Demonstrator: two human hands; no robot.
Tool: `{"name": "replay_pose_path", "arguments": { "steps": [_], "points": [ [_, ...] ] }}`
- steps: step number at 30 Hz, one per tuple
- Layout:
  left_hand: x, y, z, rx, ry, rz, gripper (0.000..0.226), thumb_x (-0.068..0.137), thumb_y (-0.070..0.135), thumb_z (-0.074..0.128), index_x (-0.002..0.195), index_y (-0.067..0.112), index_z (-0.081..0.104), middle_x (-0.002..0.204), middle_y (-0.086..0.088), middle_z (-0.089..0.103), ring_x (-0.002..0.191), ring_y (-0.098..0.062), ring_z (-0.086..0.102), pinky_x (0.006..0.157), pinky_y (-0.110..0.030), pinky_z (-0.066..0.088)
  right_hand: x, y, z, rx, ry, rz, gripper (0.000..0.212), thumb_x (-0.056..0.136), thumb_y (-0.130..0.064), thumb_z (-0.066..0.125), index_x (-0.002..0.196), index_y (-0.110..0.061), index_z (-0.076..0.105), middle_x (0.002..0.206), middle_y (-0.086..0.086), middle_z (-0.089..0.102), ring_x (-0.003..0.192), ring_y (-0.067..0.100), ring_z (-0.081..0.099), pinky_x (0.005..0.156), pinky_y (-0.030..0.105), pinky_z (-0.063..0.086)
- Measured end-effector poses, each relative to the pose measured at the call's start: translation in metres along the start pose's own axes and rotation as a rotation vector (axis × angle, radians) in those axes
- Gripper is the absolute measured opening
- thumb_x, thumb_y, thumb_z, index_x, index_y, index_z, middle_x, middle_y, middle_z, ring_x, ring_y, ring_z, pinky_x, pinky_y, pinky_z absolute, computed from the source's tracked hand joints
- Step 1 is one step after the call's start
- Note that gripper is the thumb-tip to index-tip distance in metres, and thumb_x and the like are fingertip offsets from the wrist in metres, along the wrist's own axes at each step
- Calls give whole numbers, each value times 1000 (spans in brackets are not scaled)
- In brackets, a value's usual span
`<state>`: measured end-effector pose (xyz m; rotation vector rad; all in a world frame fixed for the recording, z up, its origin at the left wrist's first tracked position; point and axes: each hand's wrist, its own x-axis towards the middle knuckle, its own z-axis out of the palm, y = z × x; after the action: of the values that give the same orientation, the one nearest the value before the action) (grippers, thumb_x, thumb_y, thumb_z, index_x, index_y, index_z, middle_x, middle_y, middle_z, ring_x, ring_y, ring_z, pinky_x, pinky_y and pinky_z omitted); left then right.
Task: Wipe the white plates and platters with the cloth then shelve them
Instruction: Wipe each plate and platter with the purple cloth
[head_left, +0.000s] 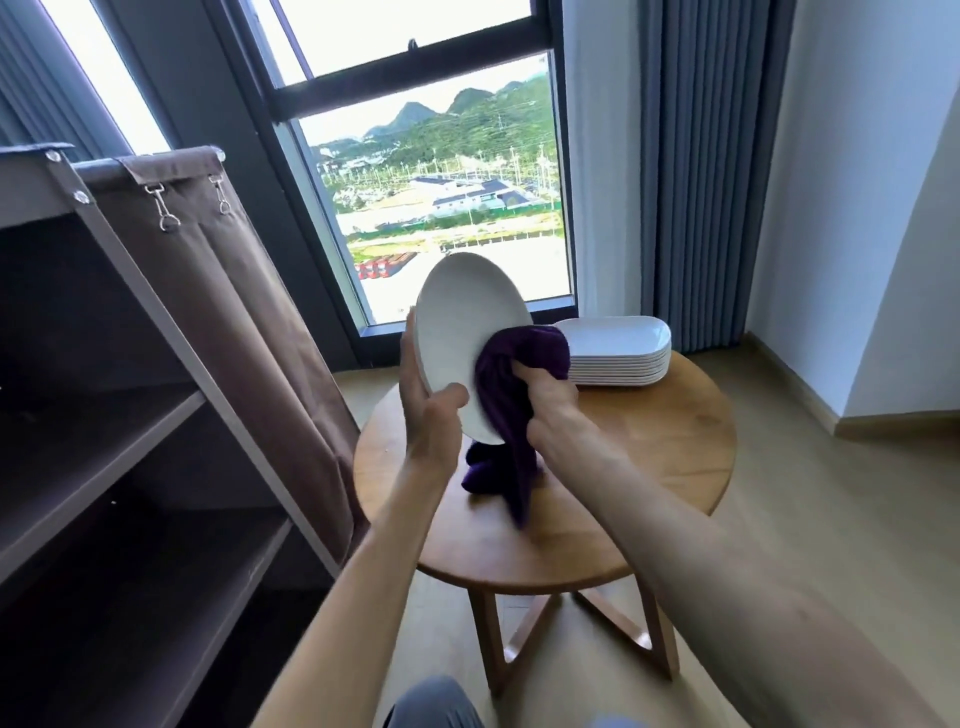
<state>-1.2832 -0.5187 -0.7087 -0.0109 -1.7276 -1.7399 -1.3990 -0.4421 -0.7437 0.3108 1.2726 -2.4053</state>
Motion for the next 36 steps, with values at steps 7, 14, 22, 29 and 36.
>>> {"name": "replay_pose_path", "arguments": {
  "steps": [7, 14, 22, 29, 36],
  "points": [
    [45, 23, -37, 126, -236, -332, 41, 66, 17, 55, 106, 8, 64, 90, -7, 69, 84, -27, 62, 68, -33, 49, 7, -5, -21, -30, -98, -178, 21, 76, 5, 78, 90, -9, 71, 89, 10, 75, 84, 29, 72, 80, 45, 62],
    [-9, -33, 20, 249, 174, -71, 68, 89, 5, 59, 153, 15, 37, 135, -10, 60, 118, -24, 61, 92, -24, 56, -4, 30, 8, 227, 152, 30, 20, 82, -17, 80, 90, -10, 63, 91, 9, 74, 79, 28, 73, 63, 35, 60],
    [56, 16, -43, 588, -154, -190, 39, 70, 13, 56, 97, 37, 71, 91, 3, 72, 93, -31, 66, 58, -32, 56, 6, 13, -14, 186, 51, -123, 20, 79, -2, 80, 91, -11, 66, 87, 6, 74, 79, 24, 73, 67, 36, 62],
    [1, -16, -6, 257, -72, -50, 93, 71, -16, 62, 154, 15, 33, 136, -9, 55, 120, -18, 58, 89, -34, 59, -6, 35, 16, 217, 138, 56, 19, 81, -18, 81, 85, -12, 63, 70, 2, 73, 56, 18, 70, 46, 25, 54],
    [33, 0, -51, 454, -255, -127, 60, 48, 32, 55, 107, 41, 62, 88, 12, 63, 83, -21, 58, 64, -41, 44, 7, -3, 3, -167, 180, -318, 40, 75, -2, 75, 114, -8, 66, 100, 5, 72, 85, 19, 68, 82, 35, 58]
  ]
}}
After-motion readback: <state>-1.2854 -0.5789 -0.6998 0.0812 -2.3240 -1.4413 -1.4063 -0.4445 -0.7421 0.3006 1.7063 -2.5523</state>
